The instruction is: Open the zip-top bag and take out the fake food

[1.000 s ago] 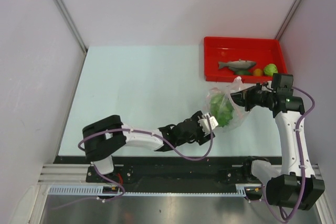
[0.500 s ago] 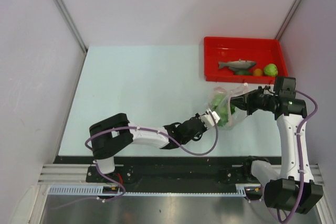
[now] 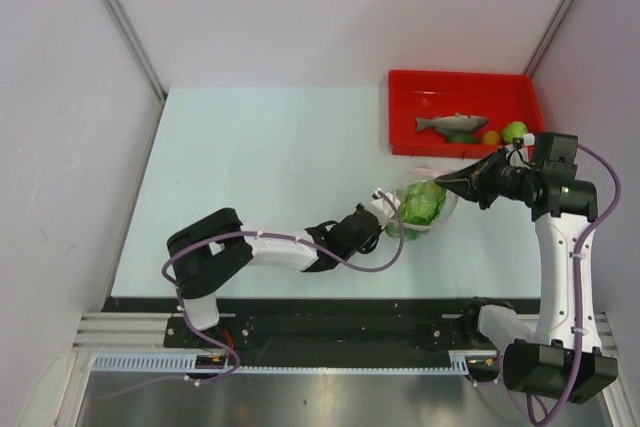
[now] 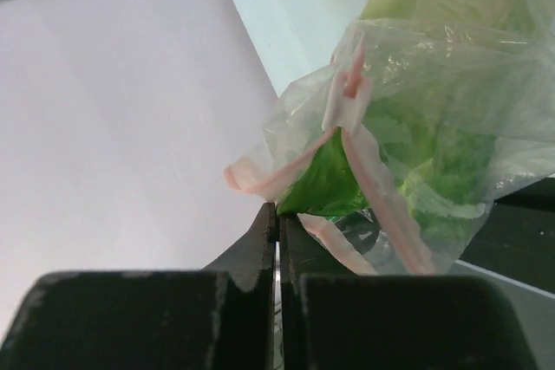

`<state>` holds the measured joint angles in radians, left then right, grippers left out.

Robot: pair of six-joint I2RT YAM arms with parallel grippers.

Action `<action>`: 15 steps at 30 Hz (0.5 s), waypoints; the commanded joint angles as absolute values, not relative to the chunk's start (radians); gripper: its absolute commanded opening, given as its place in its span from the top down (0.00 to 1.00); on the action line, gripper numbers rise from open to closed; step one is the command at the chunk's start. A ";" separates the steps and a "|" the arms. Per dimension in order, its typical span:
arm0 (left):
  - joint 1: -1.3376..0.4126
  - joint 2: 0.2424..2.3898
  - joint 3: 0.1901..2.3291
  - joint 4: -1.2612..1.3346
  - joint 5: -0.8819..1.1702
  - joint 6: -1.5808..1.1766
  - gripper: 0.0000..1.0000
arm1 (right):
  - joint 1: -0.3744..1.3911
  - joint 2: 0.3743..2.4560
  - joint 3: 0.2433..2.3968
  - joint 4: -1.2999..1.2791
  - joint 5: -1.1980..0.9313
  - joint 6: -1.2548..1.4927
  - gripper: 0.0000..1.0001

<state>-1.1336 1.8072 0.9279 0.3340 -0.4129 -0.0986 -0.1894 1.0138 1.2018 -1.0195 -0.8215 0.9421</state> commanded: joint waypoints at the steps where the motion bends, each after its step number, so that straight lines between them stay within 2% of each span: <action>1: -1.115 1.763 0.852 0.264 -0.313 -0.101 1.00 | -0.181 1.011 1.292 -0.988 -0.910 0.851 1.00; 3: -1.114 1.746 0.854 0.249 -0.238 -0.104 1.00 | -0.135 1.025 1.293 -0.996 -0.865 0.824 1.00; 9: -1.078 1.894 1.032 0.043 -0.051 -0.204 1.00 | -0.035 0.991 1.298 -0.884 -0.861 0.793 1.00; 15: -1.055 1.953 1.039 0.012 0.050 -0.258 1.00 | -0.043 0.910 1.298 -0.819 -0.830 0.710 1.00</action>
